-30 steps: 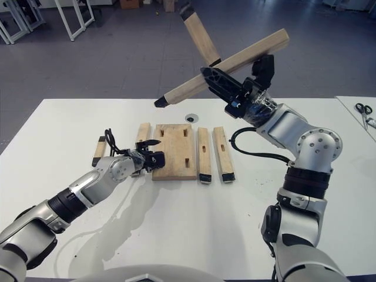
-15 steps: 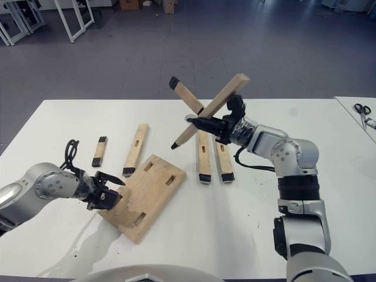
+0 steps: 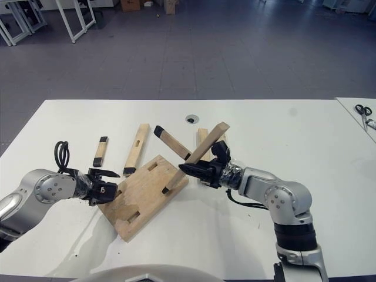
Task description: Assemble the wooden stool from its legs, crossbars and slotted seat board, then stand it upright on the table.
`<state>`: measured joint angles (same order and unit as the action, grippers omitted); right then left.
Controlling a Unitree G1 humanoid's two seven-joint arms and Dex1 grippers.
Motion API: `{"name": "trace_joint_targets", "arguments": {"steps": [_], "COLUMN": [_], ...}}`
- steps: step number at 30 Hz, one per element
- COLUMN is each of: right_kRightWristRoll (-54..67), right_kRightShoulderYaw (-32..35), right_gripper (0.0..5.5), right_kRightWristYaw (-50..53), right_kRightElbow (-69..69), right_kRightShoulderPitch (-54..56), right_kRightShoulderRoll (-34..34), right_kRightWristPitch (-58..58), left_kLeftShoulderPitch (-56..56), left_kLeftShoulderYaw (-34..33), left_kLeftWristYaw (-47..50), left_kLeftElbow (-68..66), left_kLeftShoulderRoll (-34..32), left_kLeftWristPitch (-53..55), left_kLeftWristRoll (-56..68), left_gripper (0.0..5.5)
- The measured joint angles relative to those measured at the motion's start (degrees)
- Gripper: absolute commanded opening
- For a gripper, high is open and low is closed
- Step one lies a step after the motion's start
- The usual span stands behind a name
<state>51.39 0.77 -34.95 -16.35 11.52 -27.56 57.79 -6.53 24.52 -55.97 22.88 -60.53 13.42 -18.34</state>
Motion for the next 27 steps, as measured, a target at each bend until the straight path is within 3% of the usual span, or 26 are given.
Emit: {"name": "trace_joint_targets", "arguments": {"steps": [11, 21, 27], "right_kRightWristRoll": [-8.71, -27.83, -23.66], "right_kRightShoulderYaw": [-4.68, -19.4, -17.07], "right_gripper": [2.03, 2.03, 2.03], "right_kRightWristYaw": [-6.78, 0.14, -6.0], "right_kRightElbow": [12.41, -2.82, 10.4], "right_kRightShoulderPitch": [6.25, 4.74, 10.71], "right_kRightShoulderRoll": [-1.55, -3.25, -0.19], "right_kRightWristPitch": [-10.57, -20.21, -20.34], "left_kLeftShoulderPitch": [0.12, 0.35, 0.08], "left_kLeftShoulderYaw": [-0.73, -2.63, -2.72], "left_kLeftWristYaw": [-0.82, -1.54, -1.43], "left_kLeftElbow": [-0.08, 2.82, 3.59], "left_kLeftShoulderRoll": [2.49, 7.42, 9.13], "left_kLeftWristPitch": [0.11, 8.53, 11.59], "left_kLeftWristRoll": [-1.16, -0.54, -0.61], "left_gripper": [3.46, 3.46, 3.46]}}
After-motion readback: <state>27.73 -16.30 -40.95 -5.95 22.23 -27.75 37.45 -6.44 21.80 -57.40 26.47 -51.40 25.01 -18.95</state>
